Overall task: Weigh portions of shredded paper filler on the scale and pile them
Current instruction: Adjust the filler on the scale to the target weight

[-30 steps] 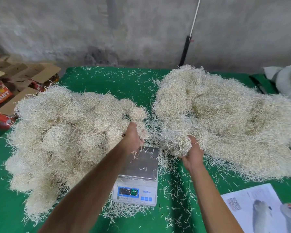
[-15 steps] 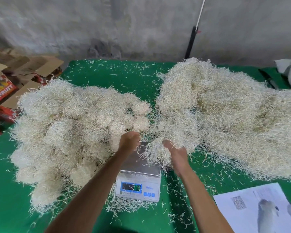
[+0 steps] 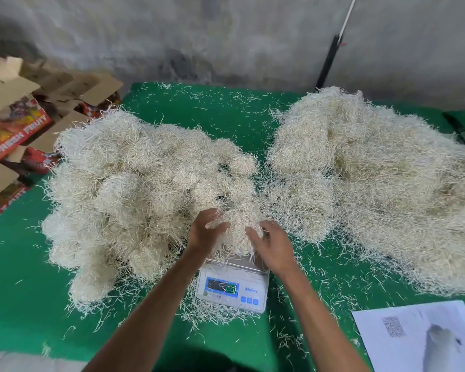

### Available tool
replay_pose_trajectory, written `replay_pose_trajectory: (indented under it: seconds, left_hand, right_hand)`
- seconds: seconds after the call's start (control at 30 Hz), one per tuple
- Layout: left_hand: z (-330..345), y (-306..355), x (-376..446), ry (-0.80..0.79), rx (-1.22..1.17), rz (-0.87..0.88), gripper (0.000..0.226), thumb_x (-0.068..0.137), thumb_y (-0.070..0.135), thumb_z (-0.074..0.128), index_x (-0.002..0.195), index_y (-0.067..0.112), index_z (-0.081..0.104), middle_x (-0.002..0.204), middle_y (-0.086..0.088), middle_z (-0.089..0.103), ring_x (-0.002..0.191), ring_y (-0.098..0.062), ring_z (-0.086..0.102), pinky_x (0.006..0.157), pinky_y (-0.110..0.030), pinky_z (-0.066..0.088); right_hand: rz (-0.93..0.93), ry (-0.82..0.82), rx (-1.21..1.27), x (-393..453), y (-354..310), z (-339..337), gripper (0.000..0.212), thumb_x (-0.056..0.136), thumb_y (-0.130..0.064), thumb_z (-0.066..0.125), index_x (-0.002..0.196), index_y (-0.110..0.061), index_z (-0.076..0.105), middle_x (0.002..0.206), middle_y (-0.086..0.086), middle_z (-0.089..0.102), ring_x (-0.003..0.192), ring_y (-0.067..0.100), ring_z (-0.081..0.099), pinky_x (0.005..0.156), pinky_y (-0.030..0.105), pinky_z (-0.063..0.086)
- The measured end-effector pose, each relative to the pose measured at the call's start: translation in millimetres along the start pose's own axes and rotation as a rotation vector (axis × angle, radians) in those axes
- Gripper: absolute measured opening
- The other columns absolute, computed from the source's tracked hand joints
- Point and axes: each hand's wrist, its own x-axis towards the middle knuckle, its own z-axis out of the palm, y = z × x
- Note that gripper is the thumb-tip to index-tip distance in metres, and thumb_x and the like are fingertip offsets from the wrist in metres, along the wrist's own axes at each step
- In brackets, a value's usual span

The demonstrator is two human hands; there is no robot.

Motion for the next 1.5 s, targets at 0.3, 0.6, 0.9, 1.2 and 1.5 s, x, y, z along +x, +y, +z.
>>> replay_pose_trajectory:
  seconds: [0.3,0.6,0.9,1.2,1.5]
  left_hand:
    - [-18.1,-6.8,-4.6,-0.036,0.024,0.051,0.040,0.090,0.026,0.073,0.129,0.020,0.065,0.129,-0.001,0.065,0.110,-0.009,0.063,0.086,-0.020,0.051]
    - [-26.6,-19.4,-22.2,-0.005,-0.174,-0.002,0.037,0.094,0.033,0.065,0.129,0.020,0.064,0.124,0.001,0.066,0.113,-0.012,0.064,0.096,-0.038,0.054]
    - [-27.5,-12.3,-39.9,-0.047,-0.369,-0.091,0.035,0.088,0.051,0.054,0.119,0.038,0.064,0.126,0.009,0.064,0.127,-0.020,0.053,0.104,-0.045,0.040]
    - [-32.2,-8.3,-42.6,-0.037,-0.340,-0.113,0.054,0.085,0.050,0.055,0.132,0.024,0.061,0.135,-0.001,0.061,0.126,-0.019,0.054,0.109,-0.049,0.038]
    - [-28.5,-16.3,-37.1,-0.049,-0.201,-0.123,0.047,0.097,0.033,0.059,0.142,0.022,0.053,0.131,0.000,0.060,0.116,-0.021,0.057,0.095,-0.041,0.050]
  right_hand:
    - [0.152,0.061,0.183,-18.0,7.9,-6.1,0.061,0.084,-0.090,0.046,0.094,-0.033,0.067,0.080,-0.007,0.073,0.043,-0.004,0.053,0.048,0.018,0.044]
    - [0.149,0.196,0.163,-32.5,1.6,-5.6,0.077,0.094,-0.076,0.043,0.146,-0.020,0.053,0.148,-0.003,0.055,0.127,0.012,0.053,0.108,0.034,0.043]
    - [0.124,0.127,0.110,-33.4,0.0,-0.6,0.086,0.092,-0.081,0.043,0.157,-0.024,0.037,0.159,0.001,0.045,0.142,0.022,0.047,0.109,0.042,0.038]
    - [0.164,0.127,0.174,-32.2,-6.9,-0.9,0.101,0.086,-0.088,0.043,0.161,-0.023,0.025,0.165,0.001,0.035,0.148,0.024,0.040,0.116,0.049,0.035]
    - [0.183,0.103,0.239,-11.2,-19.7,-2.8,0.105,0.084,-0.085,0.049,0.162,-0.021,0.021,0.163,0.005,0.035,0.143,0.027,0.045,0.114,0.048,0.043]
